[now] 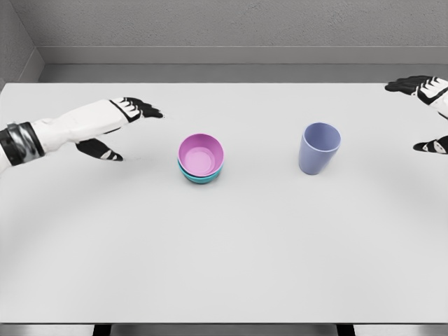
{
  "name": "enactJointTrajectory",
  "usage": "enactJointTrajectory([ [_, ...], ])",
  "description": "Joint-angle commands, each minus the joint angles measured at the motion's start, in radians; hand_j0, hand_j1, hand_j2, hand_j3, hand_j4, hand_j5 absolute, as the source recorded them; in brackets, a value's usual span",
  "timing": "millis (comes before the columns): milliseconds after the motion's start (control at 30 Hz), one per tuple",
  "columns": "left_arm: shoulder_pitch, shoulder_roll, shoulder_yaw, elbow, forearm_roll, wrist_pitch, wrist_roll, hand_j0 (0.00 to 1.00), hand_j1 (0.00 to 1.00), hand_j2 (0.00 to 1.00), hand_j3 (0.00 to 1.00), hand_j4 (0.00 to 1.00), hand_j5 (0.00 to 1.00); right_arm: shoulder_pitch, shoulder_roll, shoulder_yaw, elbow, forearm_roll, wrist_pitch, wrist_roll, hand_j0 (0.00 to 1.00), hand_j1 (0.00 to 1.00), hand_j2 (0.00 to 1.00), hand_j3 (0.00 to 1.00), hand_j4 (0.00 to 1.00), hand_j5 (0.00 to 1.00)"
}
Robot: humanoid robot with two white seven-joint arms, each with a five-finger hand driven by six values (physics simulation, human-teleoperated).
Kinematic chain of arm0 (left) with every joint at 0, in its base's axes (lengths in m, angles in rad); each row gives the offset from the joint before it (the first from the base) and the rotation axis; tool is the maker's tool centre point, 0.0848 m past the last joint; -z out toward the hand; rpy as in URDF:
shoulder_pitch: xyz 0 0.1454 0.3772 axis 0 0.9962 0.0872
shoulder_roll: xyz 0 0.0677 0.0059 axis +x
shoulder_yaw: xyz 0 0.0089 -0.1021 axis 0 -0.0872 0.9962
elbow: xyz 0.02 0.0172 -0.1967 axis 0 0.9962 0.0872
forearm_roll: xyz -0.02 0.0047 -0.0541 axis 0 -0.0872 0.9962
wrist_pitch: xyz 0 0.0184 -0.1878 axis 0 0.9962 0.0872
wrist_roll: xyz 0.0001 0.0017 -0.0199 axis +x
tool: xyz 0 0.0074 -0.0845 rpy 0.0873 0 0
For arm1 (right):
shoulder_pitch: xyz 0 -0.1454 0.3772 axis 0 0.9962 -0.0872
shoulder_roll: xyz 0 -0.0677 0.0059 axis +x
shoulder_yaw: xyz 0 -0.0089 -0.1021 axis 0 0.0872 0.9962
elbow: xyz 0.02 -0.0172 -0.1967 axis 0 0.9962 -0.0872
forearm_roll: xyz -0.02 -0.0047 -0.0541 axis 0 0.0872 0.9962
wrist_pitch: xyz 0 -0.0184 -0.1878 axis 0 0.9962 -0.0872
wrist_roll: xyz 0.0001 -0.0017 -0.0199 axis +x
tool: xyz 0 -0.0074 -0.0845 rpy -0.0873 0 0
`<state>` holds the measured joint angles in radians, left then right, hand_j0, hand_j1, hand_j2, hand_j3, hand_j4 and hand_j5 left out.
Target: Stacking bowl and cup with both arms
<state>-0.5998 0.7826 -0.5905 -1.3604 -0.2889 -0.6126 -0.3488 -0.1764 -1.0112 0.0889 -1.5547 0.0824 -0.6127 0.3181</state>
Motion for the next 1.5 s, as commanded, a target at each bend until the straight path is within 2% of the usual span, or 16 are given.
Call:
enactJointTrajectory([
  [0,0.0,0.049,0.005,0.027,0.051,0.002,0.001,1.0,1.0,1.0,1.0,1.0,1.0,0.0,0.0,-0.001,0.016,-0.007,0.002,-0.001,1.0,1.0,1.0,1.0,1.0,1.0],
  [67,0.011,0.06,0.005,0.049,0.086,0.002,0.001,1.0,1.0,1.0,1.0,1.0,1.0,0.002,0.005,-0.001,0.05,-0.007,0.002,-0.001,1.0,1.0,1.0,1.0,1.0,1.0],
  [200,0.009,0.064,0.003,0.047,0.065,0.002,-0.006,1.0,1.0,1.0,1.0,1.0,1.0,0.009,0.017,-0.001,0.114,-0.007,0.002,-0.002,1.0,1.0,1.0,1.0,1.0,1.0],
  [367,0.017,0.084,0.003,0.049,0.063,0.002,-0.006,1.0,1.0,1.0,1.0,1.0,1.0,0.002,0.022,-0.001,0.14,-0.001,0.002,-0.001,1.0,1.0,1.0,1.0,1.0,1.0],
  [433,0.017,0.078,0.006,0.049,0.06,0.002,-0.006,1.0,1.0,1.0,1.0,1.0,1.0,-0.015,0.023,-0.001,0.13,0.102,0.002,-0.001,1.0,1.0,1.0,1.0,1.0,1.0],
  [500,0.018,0.078,0.017,0.049,0.06,0.002,-0.006,1.0,1.0,1.0,1.0,1.0,1.0,-0.08,0.017,0.003,0.13,0.158,0.002,0.012,1.0,1.0,1.0,1.0,1.0,1.0],
  [567,0.018,0.078,0.017,0.049,0.062,0.002,-0.006,1.0,1.0,1.0,1.0,1.0,1.0,-0.155,0.023,0.032,0.119,0.172,0.002,0.107,1.0,1.0,1.0,1.0,1.0,1.0],
  [633,0.018,0.078,0.017,0.046,0.063,0.002,-0.006,1.0,1.0,1.0,1.0,1.0,1.0,-0.245,0.031,0.127,0.074,0.177,0.002,0.18,1.0,1.0,1.0,1.0,1.0,1.0],
  [667,0.018,0.078,0.017,0.046,0.063,0.002,-0.006,1.0,1.0,1.0,1.0,1.0,1.0,-0.31,0.066,0.199,0.074,0.18,0.002,0.219,1.0,1.0,1.0,1.0,1.0,1.0],
  [733,0.018,0.078,0.023,0.046,0.062,0.002,-0.007,1.0,1.0,1.0,1.0,1.0,1.0,-0.374,0.114,0.281,0.084,0.204,0.002,0.266,1.0,1.0,1.0,1.0,1.0,1.0],
  [833,0.018,0.076,0.023,0.047,0.062,0.002,-0.007,1.0,1.0,1.0,1.0,1.0,1.0,-0.42,0.154,0.348,0.113,0.252,0.002,0.293,1.0,1.0,1.0,1.0,1.0,1.0],
  [967,0.018,0.076,0.023,0.047,0.06,0.002,-0.007,1.0,1.0,1.0,1.0,1.0,1.0,-0.465,0.164,0.357,0.123,0.254,0.002,0.293,1.0,1.0,1.0,1.0,1.0,1.0],
  [1067,0.018,0.078,0.023,0.047,0.06,0.002,-0.007,1.0,1.0,1.0,1.0,1.0,1.0,-0.497,0.218,0.367,0.142,0.254,0.002,0.293,1.0,1.0,1.0,1.0,1.0,1.0],
  [1133,0.018,0.078,0.023,0.046,0.06,0.002,-0.007,1.0,1.0,1.0,1.0,1.0,1.0,-0.515,0.227,0.394,0.157,0.254,0.002,0.293,1.0,1.0,1.0,1.0,1.0,1.0],
  [1400,0.018,0.076,0.023,0.046,0.06,0.002,-0.007,1.0,1.0,1.0,1.0,1.0,1.0,-0.522,0.223,0.41,0.146,0.252,0.002,0.293,1.0,1.0,1.0,1.0,1.0,1.0],
  [1467,0.018,0.076,0.023,0.046,0.059,0.002,-0.007,1.0,1.0,1.0,1.0,1.0,1.0,-0.522,0.223,0.44,0.15,0.252,0.002,0.293,1.0,1.0,1.0,1.0,1.0,1.0],
])
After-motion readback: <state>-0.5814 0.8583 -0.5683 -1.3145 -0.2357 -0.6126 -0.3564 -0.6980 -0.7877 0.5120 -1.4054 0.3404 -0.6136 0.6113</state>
